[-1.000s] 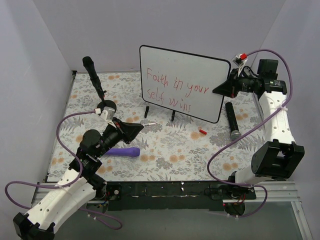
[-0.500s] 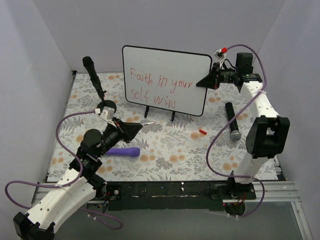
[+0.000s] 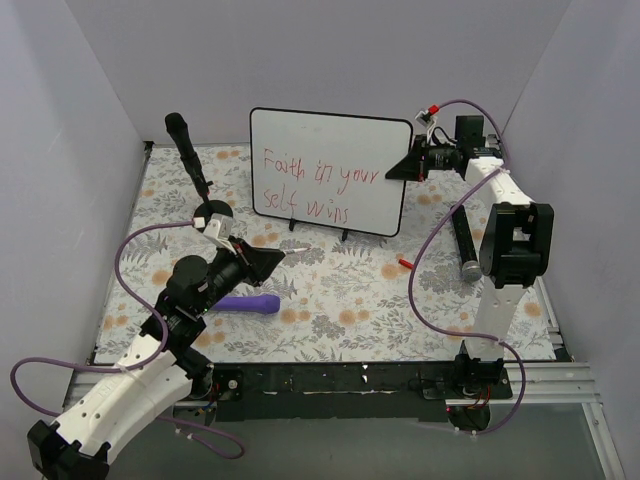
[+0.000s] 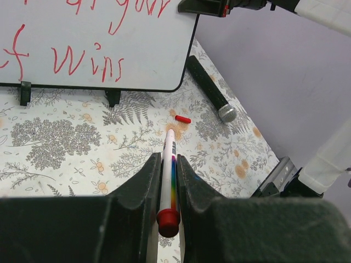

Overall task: Write a sentence on the whiteboard
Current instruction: Put down the whiteboard on the whiteboard stand.

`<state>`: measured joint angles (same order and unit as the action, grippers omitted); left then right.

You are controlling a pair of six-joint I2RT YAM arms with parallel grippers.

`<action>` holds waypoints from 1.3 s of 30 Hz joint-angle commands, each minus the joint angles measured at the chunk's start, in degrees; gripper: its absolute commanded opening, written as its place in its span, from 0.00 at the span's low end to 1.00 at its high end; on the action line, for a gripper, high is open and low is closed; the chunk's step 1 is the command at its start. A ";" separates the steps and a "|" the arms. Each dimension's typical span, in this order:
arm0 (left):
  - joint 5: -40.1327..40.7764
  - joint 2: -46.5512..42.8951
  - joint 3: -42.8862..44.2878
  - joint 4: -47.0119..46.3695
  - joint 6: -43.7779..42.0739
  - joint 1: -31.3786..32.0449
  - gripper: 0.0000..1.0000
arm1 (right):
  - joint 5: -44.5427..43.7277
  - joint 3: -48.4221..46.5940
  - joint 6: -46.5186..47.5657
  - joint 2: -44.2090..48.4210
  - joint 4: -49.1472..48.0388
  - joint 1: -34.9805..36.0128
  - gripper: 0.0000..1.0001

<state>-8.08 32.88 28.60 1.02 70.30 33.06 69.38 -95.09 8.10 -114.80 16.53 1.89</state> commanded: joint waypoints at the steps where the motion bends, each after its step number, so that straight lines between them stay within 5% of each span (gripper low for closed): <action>1: 0.61 0.34 1.55 0.22 -0.87 -0.19 0.00 | 6.64 -4.67 7.27 -0.50 -0.19 -0.31 0.01; 10: 0.26 0.78 0.67 -0.75 -0.52 -0.19 0.00 | 6.11 -2.56 14.04 -3.32 4.56 -3.12 0.01; 18: 0.17 1.66 1.28 -0.75 -0.52 -0.19 0.00 | 8.22 -12.04 7.74 -7.27 2.81 -4.00 0.01; 29: 0.52 2.80 1.72 -0.75 -0.78 -0.19 0.00 | 12.96 -12.67 -19.66 -9.74 -26.25 -3.74 0.01; 33: 0.34 3.41 1.90 -0.66 -0.78 -0.19 0.00 | 14.90 -7.49 -48.98 -11.40 -68.15 -3.74 0.01; 34: 0.43 3.59 1.90 -0.75 -0.78 -0.19 0.00 | 14.99 -7.13 -53.75 -11.84 -70.56 -3.74 0.01; 39: 0.52 4.21 2.25 -0.67 -0.87 -0.19 0.00 | 14.03 -8.18 -48.09 -13.69 -62.68 -4.09 0.01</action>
<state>-7.99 36.86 28.64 1.21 70.30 33.06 78.26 -101.25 -32.56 -129.47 -32.45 -1.80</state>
